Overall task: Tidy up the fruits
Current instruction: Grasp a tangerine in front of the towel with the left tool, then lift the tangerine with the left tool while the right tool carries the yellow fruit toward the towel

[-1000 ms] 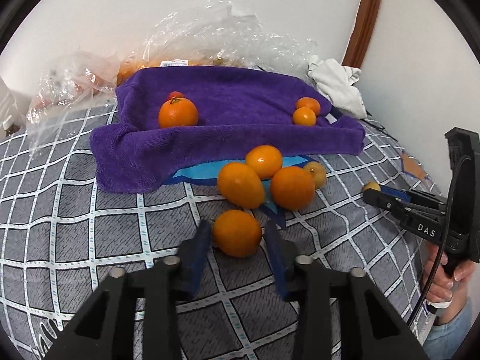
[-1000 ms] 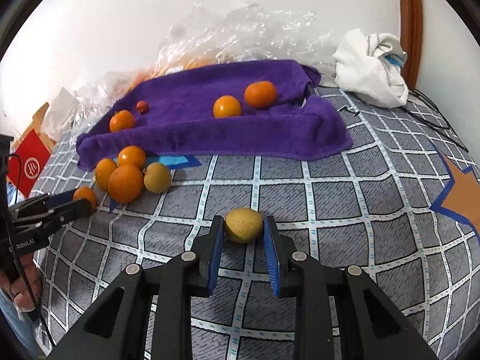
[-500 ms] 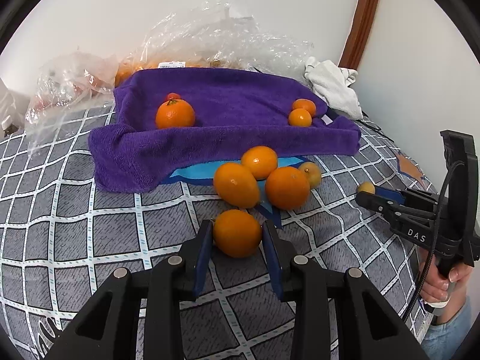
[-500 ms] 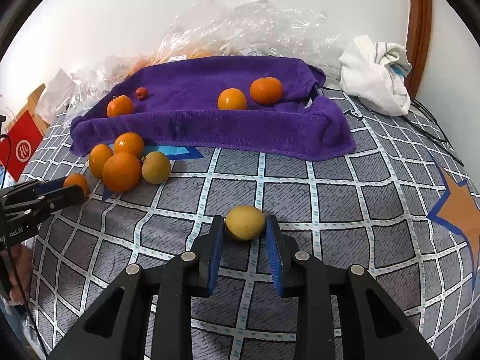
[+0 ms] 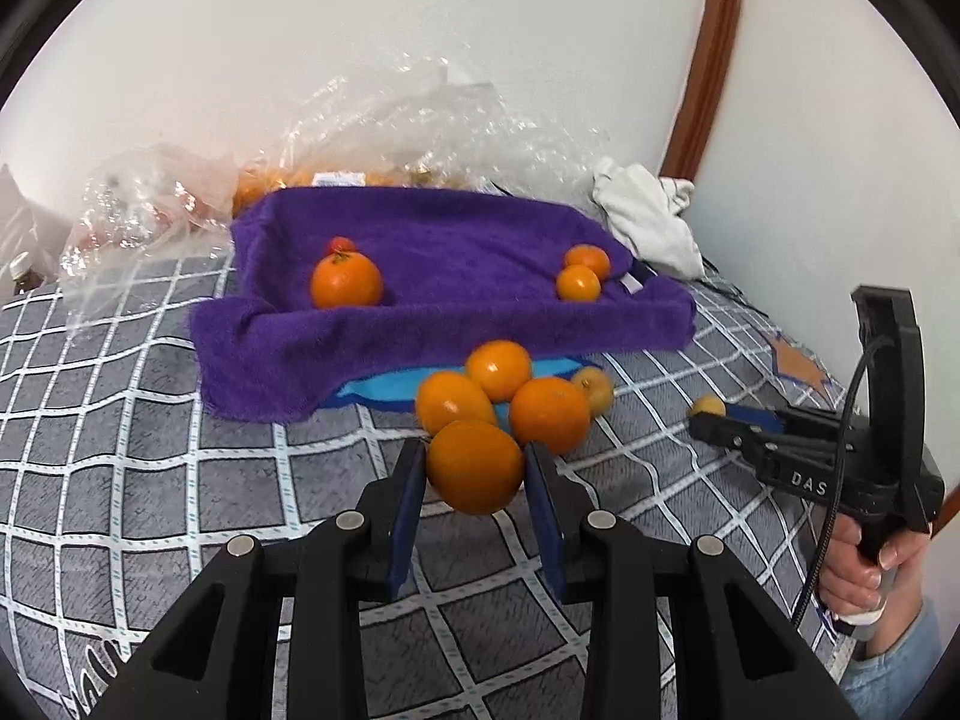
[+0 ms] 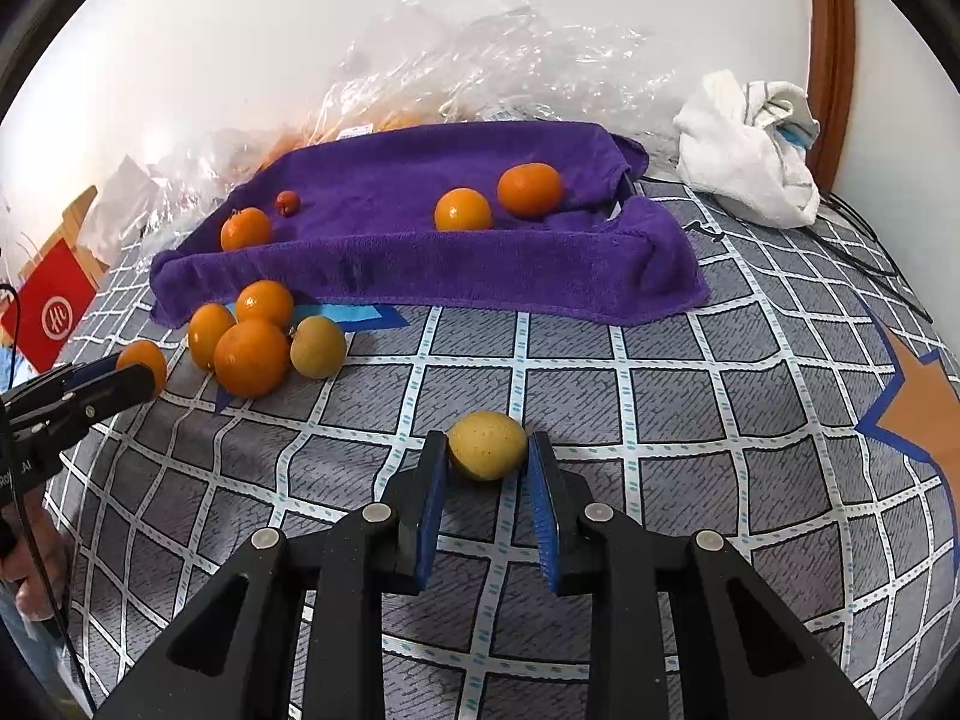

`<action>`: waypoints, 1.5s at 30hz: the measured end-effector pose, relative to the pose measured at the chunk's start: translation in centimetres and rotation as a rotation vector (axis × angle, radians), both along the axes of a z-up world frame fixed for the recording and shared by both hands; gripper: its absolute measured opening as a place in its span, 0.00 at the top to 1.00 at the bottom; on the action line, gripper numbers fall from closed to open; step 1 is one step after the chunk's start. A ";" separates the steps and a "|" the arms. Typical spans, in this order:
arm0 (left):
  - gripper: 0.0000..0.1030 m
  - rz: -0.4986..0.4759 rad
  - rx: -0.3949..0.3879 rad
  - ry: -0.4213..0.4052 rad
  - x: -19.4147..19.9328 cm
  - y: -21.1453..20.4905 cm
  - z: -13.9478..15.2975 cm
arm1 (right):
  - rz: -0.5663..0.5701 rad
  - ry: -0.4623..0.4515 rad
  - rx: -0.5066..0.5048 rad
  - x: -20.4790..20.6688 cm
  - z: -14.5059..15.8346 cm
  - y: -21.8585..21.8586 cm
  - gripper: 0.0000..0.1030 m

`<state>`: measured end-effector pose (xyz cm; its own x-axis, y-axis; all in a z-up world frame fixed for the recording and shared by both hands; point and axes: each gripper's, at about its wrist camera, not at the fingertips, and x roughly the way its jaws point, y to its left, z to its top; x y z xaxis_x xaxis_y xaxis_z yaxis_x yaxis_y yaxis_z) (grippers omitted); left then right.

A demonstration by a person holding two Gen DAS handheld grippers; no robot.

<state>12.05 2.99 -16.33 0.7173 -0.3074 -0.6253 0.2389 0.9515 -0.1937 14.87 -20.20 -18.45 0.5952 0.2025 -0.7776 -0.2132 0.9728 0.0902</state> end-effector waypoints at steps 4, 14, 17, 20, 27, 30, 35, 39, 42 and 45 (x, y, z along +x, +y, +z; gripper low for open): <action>0.69 0.020 0.001 -0.027 -0.2 0.3 0.3 | -0.006 -0.007 0.016 -0.1 0.1 -0.2 0.74; 0.69 0.095 -0.070 -0.022 0.4 2.4 0.5 | -0.007 -0.026 0.064 -0.4 0.5 -0.8 0.74; 0.69 0.129 -0.083 -0.039 0.3 2.9 0.7 | -0.004 -0.033 0.084 -0.6 0.7 -1.0 0.74; 0.69 0.163 -0.086 -0.065 0.0 3.5 1.0 | 0.002 -0.021 0.081 -0.5 0.7 -1.1 0.74; 0.69 0.201 -0.119 -0.056 0.3 4.7 1.0 | 0.029 -0.047 0.143 -0.5 3.0 -2.2 0.74; 0.69 0.212 -0.124 -0.052 0.4 4.9 1.0 | 0.031 -0.089 0.137 -0.1 5.3 -2.4 0.74; 0.69 0.243 -0.094 -0.102 -0.2 5.0 1.6 | 0.049 -0.143 0.152 1.4 8.7 -2.8 0.74; 0.69 0.321 -0.013 -0.182 -0.6 5.5 2.6 | 0.068 -0.183 0.142 2.7 10.4 -2.9 0.74; 0.69 0.344 -0.064 -0.157 -0.4 7.1 3.7 | 0.065 -0.182 0.149 4.2 11.0 -3.0 0.74; 0.69 0.351 -0.082 -0.157 -0.1 8.2 5.0 | 0.069 -0.185 0.147 6.2 11.4 -2.9 0.74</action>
